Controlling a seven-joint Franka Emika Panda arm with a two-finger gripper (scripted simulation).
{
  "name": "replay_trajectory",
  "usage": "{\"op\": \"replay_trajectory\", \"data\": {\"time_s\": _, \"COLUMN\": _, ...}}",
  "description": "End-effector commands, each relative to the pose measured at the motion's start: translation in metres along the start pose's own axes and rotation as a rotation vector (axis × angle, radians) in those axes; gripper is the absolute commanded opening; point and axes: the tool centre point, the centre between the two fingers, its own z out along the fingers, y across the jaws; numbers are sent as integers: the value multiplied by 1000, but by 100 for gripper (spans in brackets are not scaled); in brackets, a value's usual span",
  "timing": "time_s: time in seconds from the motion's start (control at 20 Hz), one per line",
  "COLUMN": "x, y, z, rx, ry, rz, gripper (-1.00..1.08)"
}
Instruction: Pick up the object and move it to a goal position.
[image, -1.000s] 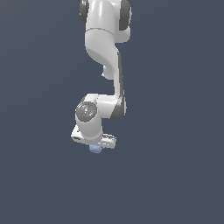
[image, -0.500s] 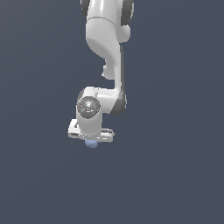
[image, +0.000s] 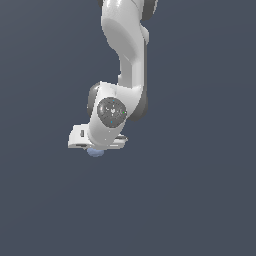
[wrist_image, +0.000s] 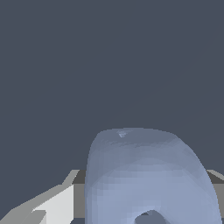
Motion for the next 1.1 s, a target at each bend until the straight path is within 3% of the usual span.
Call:
{"op": "replay_trajectory", "data": {"time_s": 0.0, "x": -10, "y": 13, "z": -16, "rx": -69, "ry": -39, "rz": -59, "gripper": -100}}
{"op": "replay_trajectory", "data": {"time_s": 0.55, "x": -33, "y": 58, "z": -100, "rx": -369, "ry": -207, "rz": -322, "gripper": -100}}
{"op": "replay_trajectory", "data": {"time_s": 1.05, "x": -33, "y": 78, "z": -185, "rx": -635, "ry": -357, "rz": -559, "gripper": -100}}
